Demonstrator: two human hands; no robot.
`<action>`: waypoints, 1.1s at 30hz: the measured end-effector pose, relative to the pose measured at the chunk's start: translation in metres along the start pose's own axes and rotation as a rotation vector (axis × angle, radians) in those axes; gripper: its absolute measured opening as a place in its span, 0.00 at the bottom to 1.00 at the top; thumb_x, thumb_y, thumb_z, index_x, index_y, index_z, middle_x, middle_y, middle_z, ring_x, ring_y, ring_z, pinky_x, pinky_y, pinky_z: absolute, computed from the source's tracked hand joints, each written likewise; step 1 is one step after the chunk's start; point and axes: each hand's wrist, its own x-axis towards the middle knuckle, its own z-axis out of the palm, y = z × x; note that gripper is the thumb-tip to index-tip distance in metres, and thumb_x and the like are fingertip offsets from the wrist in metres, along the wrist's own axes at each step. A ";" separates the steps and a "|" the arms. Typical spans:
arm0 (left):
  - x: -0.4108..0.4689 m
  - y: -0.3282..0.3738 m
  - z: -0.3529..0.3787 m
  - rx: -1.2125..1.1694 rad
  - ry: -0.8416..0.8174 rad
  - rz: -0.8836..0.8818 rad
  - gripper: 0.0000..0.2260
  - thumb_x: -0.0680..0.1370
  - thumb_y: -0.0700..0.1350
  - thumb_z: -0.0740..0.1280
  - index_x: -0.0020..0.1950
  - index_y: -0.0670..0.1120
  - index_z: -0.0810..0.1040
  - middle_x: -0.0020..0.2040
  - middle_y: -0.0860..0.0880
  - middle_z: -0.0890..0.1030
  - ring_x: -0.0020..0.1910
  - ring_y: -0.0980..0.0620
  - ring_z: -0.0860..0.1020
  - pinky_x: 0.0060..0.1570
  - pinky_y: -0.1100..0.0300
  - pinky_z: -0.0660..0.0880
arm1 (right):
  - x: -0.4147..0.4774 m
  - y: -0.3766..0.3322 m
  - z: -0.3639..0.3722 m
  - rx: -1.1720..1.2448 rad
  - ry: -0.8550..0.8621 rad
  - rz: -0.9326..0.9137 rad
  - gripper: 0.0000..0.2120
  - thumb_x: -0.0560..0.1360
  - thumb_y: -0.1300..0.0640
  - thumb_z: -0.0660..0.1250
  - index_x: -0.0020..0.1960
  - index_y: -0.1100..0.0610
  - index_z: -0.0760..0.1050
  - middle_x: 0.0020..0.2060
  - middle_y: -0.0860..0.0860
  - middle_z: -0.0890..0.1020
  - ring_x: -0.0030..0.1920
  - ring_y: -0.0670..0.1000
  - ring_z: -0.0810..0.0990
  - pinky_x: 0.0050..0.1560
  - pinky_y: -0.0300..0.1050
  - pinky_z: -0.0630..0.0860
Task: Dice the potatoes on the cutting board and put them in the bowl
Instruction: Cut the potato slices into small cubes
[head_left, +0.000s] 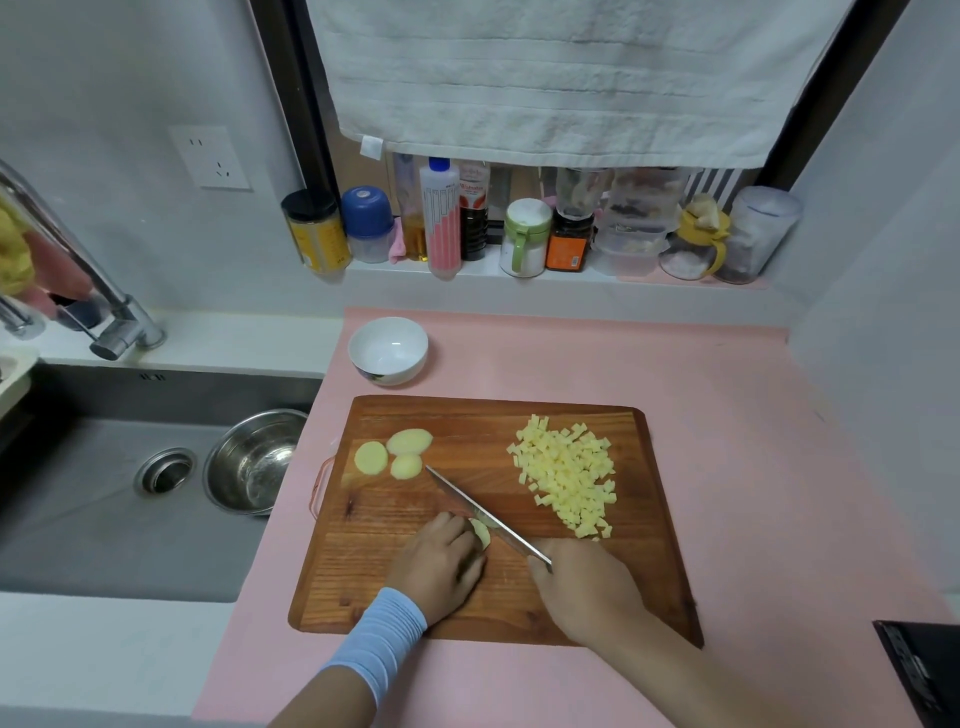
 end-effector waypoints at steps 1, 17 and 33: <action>0.000 0.000 0.001 -0.007 0.005 0.001 0.06 0.74 0.47 0.69 0.40 0.46 0.78 0.42 0.51 0.76 0.42 0.52 0.72 0.41 0.61 0.72 | -0.002 -0.002 0.002 -0.022 0.020 -0.005 0.14 0.82 0.46 0.56 0.53 0.48 0.79 0.40 0.45 0.82 0.41 0.48 0.80 0.46 0.46 0.79; -0.004 -0.004 0.007 -0.203 0.059 -0.074 0.05 0.73 0.42 0.71 0.38 0.46 0.78 0.39 0.53 0.76 0.40 0.52 0.73 0.43 0.62 0.73 | -0.017 -0.010 0.006 -0.002 -0.030 0.058 0.14 0.83 0.45 0.57 0.49 0.50 0.78 0.41 0.46 0.82 0.42 0.50 0.81 0.45 0.46 0.78; -0.021 -0.007 0.009 -0.185 0.095 -0.053 0.04 0.77 0.43 0.70 0.43 0.45 0.81 0.44 0.51 0.79 0.44 0.51 0.75 0.43 0.57 0.75 | 0.016 -0.025 0.016 0.114 -0.077 0.126 0.14 0.82 0.46 0.60 0.44 0.51 0.78 0.42 0.48 0.83 0.44 0.53 0.82 0.44 0.46 0.77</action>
